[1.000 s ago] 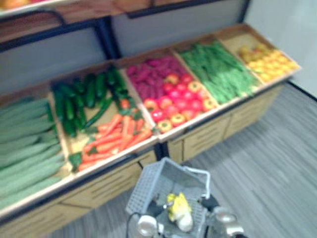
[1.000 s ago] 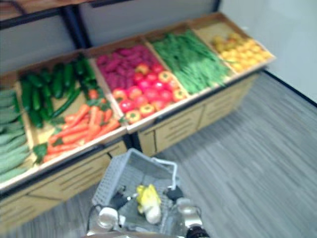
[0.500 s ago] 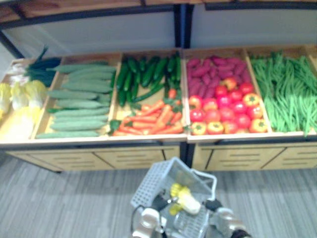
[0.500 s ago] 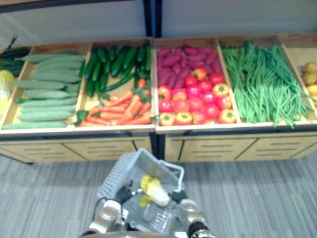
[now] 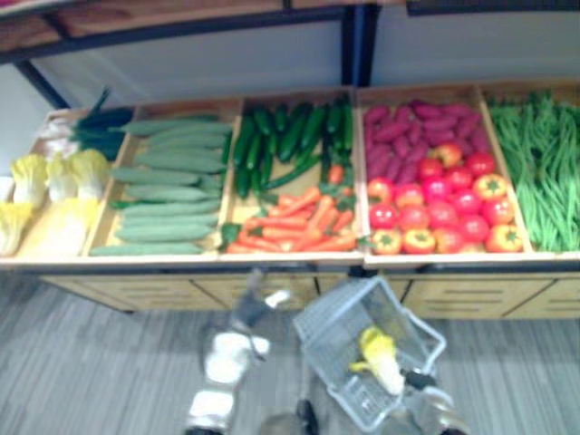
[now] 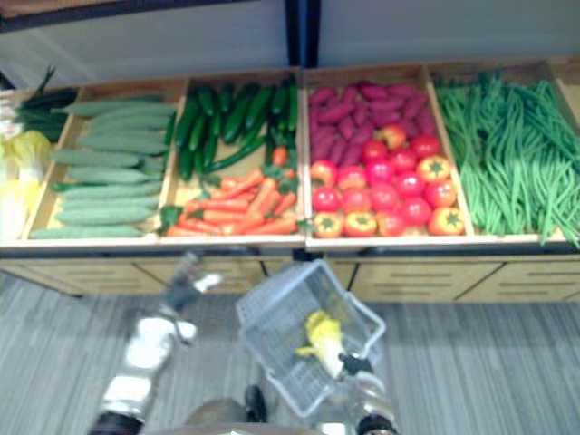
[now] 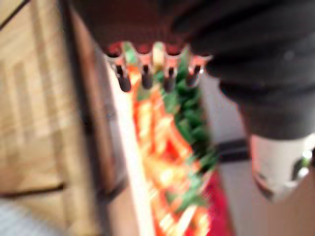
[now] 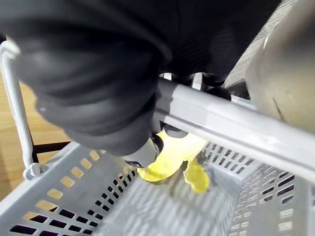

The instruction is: Pick vegetable in the basket

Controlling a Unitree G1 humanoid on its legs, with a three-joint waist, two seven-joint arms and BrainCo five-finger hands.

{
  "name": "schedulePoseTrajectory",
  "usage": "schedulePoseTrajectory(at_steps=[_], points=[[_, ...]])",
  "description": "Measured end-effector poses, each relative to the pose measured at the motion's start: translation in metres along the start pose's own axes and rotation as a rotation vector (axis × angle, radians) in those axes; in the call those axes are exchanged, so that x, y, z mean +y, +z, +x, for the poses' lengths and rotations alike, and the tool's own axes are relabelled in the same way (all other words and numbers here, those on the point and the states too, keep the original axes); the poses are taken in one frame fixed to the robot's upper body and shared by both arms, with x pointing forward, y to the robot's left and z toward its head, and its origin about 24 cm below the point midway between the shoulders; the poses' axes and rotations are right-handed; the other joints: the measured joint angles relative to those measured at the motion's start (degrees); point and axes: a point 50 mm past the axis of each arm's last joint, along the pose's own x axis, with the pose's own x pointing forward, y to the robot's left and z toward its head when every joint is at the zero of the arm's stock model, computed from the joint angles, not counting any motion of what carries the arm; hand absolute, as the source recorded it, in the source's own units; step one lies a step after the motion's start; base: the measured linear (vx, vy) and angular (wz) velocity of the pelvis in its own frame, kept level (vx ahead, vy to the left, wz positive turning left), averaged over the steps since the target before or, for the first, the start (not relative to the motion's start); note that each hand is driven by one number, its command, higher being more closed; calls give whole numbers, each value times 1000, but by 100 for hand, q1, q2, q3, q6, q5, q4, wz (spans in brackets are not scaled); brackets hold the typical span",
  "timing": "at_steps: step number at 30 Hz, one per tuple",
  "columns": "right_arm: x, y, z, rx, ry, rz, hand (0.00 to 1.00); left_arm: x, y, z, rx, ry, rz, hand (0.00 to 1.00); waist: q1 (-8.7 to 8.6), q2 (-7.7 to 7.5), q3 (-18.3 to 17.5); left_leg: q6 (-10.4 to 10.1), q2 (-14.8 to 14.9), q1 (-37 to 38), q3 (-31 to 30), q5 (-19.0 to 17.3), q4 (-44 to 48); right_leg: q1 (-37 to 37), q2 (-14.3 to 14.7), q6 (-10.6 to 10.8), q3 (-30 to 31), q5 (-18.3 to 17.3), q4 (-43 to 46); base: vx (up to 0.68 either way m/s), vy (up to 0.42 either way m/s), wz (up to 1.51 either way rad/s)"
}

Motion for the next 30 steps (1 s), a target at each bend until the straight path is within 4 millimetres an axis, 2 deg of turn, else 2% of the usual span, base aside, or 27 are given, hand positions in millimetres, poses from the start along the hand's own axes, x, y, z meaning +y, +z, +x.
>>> schedulePoseTrajectory(at_steps=[3, 6, 8, 13, 15, 17, 20, 22, 24, 27, 28, 30], points=[[-5, -4, -1, 13, -14, 5, 100, 21, 43, 18, -201, 94, -54, 0, 95, 34, -83, 0, 27, 190, 9, 62, -210, 87, 35, -65, -5, 84, -21, 39, 1, -2], [-7, -6, -1, 19, -18, 5, 100, 22, 72, 28, -321, 112, -117, 0, 116, 15, -121, 13, 17, 194, -9, 100, -251, 92, 38, -112, 1, 183, -22, -15, 39, 4], [-8, -8, -1, 23, -20, 5, 100, 26, 81, 32, -361, 128, -146, 0, 118, 6, -154, 20, 7, 207, -12, 135, -295, 87, 36, -130, 2, 234, -20, -46, 41, 3], [-9, -11, -2, 33, -21, 5, 100, 45, 102, 40, -431, 191, -83, 0, 147, -89, -187, 45, -72, 259, -32, 277, -462, 76, -9, -148, 7, 251, -10, -66, 17, 4], [-10, -12, -2, 31, -22, 6, 100, 51, 109, 49, -446, 225, 4, 0, 146, -187, -140, 64, -105, 247, -33, 371, -554, 36, -29, -148, 10, 251, -9, -105, 1, 4], [-10, -8, -2, 16, -21, 5, 100, 57, 112, 65, -424, 250, 114, 0, 144, -223, -121, 69, -109, 123, -19, 407, -522, -137, -36, -148, 71, 250, 48, -122, 1, -5], [-8, 7, -1, -48, -20, 5, 100, 63, 113, 89, -354, 261, 360, 0, 99, -304, -57, 125, -94, -416, 113, 470, -346, -728, -50, -147, 250, 249, 222, -156, -2, -16], [-4, 21, 0, -91, -18, 10, 100, 64, 118, 100, -333, 265, 501, 0, 65, -368, 173, 94, -55, -620, 175, 448, -212, -903, -44, -144, 328, 243, 222, -168, -17, -19], [2, 44, 0, -171, -31, 24, 100, 62, 129, 111, -342, 268, 652, 0, -17, -513, 508, 118, 45, -1057, 296, 398, -6, -1275, -25, -176, 341, 182, 241, -244, -26, -5], [-6, 72, -1, -267, -71, 13, 100, 49, 139, 123, -355, 232, 789, 0, -19, -503, 817, 87, 124, -1396, 495, 431, 104, -1632, -24, -135, 381, 267, 259, -116, 7, -4], [-7, 75, -1, -274, -81, 11, 100, 45, 142, 124, -367, 224, 813, 0, -9, -504, 864, 70, 126, -1434, 509, 443, 132, -1676, -31, -122, 397, 278, 286, 0, 0, 0], [-8, 86, -2, -312, -105, 6, 100, 31, 161, 131, -437, 206, 887, 0, 18, -479, 956, 82, 170, -1683, 581, 433, 291, -1889, -34, -27, 419, 355, 358, 40, 17, 2]])
